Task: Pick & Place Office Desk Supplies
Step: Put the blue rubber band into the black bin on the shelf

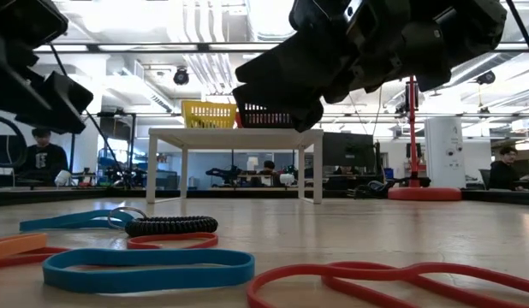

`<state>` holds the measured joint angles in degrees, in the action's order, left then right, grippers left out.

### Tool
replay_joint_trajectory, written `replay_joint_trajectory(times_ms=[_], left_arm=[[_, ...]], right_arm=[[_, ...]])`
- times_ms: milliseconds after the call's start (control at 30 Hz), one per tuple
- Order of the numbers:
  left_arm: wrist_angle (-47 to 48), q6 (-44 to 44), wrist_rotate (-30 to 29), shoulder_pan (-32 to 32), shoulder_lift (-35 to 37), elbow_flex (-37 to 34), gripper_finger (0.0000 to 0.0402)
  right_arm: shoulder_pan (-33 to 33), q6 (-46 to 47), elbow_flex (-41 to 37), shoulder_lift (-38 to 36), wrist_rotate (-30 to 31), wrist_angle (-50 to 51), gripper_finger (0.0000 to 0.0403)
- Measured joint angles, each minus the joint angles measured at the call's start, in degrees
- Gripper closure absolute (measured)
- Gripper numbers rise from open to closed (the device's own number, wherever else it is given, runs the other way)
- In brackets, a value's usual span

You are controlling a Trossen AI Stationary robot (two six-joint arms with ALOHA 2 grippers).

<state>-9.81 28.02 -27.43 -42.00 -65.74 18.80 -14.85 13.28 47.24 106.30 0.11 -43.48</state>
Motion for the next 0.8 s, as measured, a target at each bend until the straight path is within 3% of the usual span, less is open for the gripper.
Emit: replay_joint_trajectory(times_ms=[400,633,800], left_arm=[[1.03,-1.0,2.56,0.7,-18.23,8.65,0.0219],[1.15,-0.45,8.26,2.34,-24.78,9.69,0.0255],[0.84,-0.49,9.08,2.93,-25.4,9.86,0.0289]], right_arm=[[0.0,-0.64,-0.02,0.0,-0.01,0.05,0.0268],[0.0,-1.7,-0.11,0.0,-0.01,0.3,0.0265],[-0.02,-1.7,-0.15,0.0,-0.01,0.46,0.0265]])
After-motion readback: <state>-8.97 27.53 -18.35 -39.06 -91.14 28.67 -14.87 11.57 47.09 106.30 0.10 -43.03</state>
